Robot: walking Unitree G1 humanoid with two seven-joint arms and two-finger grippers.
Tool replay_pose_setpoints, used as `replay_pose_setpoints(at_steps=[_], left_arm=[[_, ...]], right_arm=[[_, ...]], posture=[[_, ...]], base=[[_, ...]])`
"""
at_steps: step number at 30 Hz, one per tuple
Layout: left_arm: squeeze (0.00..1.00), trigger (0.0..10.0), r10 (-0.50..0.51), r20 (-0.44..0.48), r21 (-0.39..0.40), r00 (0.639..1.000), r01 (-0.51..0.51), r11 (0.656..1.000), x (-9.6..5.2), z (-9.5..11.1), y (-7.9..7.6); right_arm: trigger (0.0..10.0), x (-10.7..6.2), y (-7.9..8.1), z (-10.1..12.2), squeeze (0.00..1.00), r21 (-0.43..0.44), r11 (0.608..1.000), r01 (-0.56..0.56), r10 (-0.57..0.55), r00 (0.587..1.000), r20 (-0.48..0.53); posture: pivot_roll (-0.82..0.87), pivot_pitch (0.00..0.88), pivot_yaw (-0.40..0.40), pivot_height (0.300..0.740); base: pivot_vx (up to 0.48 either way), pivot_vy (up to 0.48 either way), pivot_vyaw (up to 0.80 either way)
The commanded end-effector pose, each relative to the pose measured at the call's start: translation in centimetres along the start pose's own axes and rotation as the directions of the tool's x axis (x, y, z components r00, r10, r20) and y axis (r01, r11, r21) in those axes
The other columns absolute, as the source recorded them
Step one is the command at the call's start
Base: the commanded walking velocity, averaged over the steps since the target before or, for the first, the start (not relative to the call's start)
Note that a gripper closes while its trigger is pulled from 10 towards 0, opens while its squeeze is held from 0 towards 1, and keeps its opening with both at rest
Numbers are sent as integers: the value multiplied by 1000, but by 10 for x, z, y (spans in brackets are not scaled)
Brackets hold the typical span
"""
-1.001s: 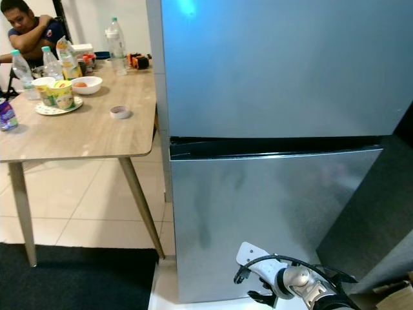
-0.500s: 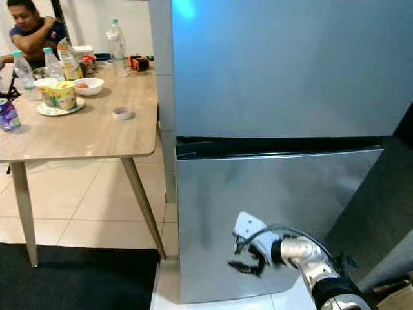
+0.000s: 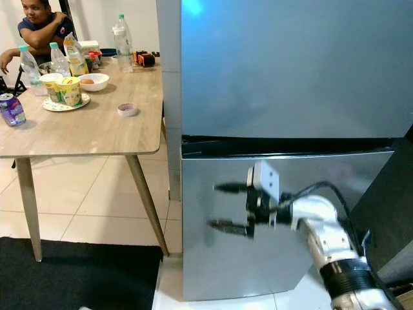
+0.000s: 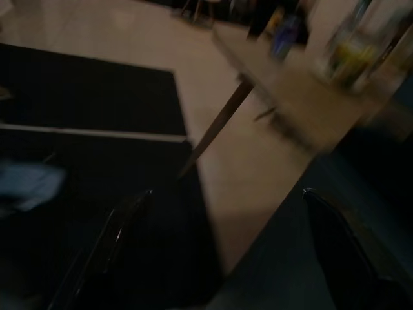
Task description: Restocking fridge
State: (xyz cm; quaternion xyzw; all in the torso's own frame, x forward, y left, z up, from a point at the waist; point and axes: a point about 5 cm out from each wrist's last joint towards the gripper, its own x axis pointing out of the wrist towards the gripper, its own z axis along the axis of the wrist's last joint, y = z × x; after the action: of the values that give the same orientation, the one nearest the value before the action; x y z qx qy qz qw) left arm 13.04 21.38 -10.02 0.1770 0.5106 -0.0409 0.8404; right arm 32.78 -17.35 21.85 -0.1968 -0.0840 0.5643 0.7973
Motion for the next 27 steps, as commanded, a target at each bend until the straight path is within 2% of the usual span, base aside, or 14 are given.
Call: replay_pose_setpoints(at_steps=[1, 3, 8, 11, 17, 18, 27], left_arm=[[0, 10000, -26, -46, -23, 999, 25, 999, -2, -12, -9], [0, 10000, -47, -69, -35, 997, 45, 998, -4, -19, -16], [0, 10000, -72, -73, -11, 995, 72, 997, -5, -23, -24], [0, 10000, -76, -75, -18, 994, 75, 997, -5, -22, -25], [0, 10000, -78, -71, -31, 994, 76, 997, -5, -20, -26], [0, 10000, -80, -68, -34, 994, 78, 996, -4, -20, -26], [0, 10000, -89, -71, -40, 993, 86, 995, -5, -20, -28]], right_arm=[[10000, 3, -8, 4, 0, -95, 995, 33, -41, 996, -80], [10000, 10, -17, 5, 0, -203, 979, 26, -66, 979, -191], [10000, 22, -23, 8, 0, -263, 965, -6, -66, 962, -263], [10000, 32, -33, 5, 0, -351, 936, -27, -112, 922, -371], [10000, 39, -40, 5, 0, -385, 922, -39, -133, 903, -409], [10000, 41, -44, 6, 0, -419, 907, -40, -162, 885, -437], [10000, 41, -47, -1, 0, -441, 891, -106, -159, 838, -522]], posture=[[-133, 0, -34, 740], [-141, 0, -35, 740], [-145, 0, -41, 740], [-135, 0, -52, 740], [-133, 0, -56, 740], [-133, 0, -56, 740], [-136, 0, -60, 740]], base=[[0, 0, 0], [0, 0, 0], [0, 0, 0], [0, 0, 0], [0, 0, 0], [0, 0, 0], [0, 0, 0]])
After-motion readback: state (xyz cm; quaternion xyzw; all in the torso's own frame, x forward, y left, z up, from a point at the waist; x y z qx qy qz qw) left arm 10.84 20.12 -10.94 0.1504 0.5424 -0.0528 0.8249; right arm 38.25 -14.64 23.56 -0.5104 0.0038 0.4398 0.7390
